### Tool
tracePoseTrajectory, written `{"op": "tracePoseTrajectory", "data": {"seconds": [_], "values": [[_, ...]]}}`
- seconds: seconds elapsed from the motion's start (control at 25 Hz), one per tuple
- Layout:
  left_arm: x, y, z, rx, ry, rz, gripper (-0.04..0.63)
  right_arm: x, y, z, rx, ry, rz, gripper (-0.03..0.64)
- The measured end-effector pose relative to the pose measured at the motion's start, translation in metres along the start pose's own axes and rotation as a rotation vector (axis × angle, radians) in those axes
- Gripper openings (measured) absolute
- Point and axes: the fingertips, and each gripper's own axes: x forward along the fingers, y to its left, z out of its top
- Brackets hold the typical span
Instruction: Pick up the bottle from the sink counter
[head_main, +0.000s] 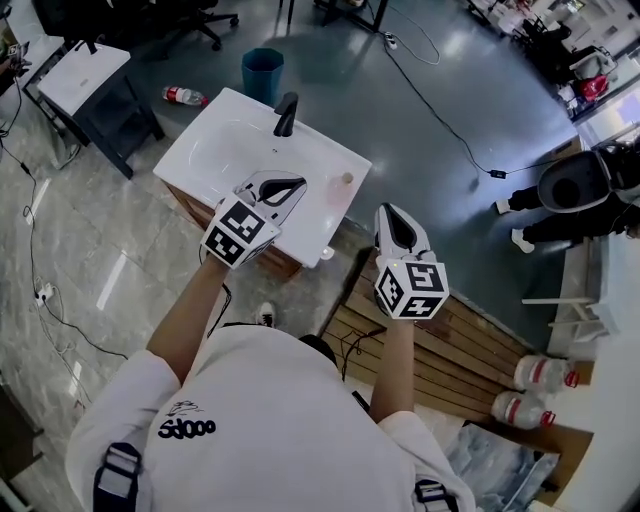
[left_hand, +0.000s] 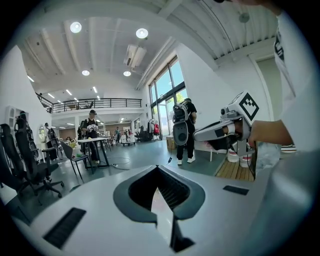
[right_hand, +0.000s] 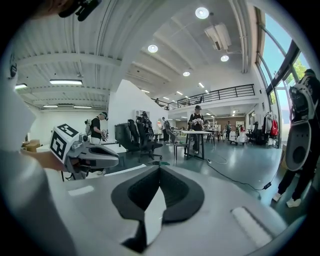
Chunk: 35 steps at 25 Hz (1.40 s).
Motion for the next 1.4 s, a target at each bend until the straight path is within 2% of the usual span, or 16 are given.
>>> {"op": "tracePoseTrajectory", "data": {"seconds": [0.28, 0.36, 0.48, 0.76, 1.0, 1.4], "values": [[0.01, 0.008, -0.002, -0.014, -0.005, -0.012, 0.0, 0.017, 0.0, -0.011, 0.008, 0.024, 0.025, 0.012], [0.013, 0.011, -0.004, -0.02, 0.003, -0.008, 0.0, 0.023, -0.001, -0.015, 0.013, 0.04, 0.04, 0.068], [0.02, 0.016, -0.01, -0.033, 0.017, 0.001, 0.0, 0.034, -0.006, -0.022, 0.025, 0.049, 0.04, 0.077], [0.041, 0.034, -0.029, -0.071, 0.046, 0.037, 0.0, 0.07, -0.024, -0.051, 0.032, 0.104, 0.077, 0.171], [0.061, 0.044, -0.045, -0.095, 0.062, 0.064, 0.0, 0.105, -0.037, -0.081, 0.016, 0.15, 0.132, 0.199], [0.083, 0.059, -0.085, -0.151, 0.142, 0.126, 0.0, 0.153, -0.052, -0.132, -0.009, 0.248, 0.194, 0.223]]}}
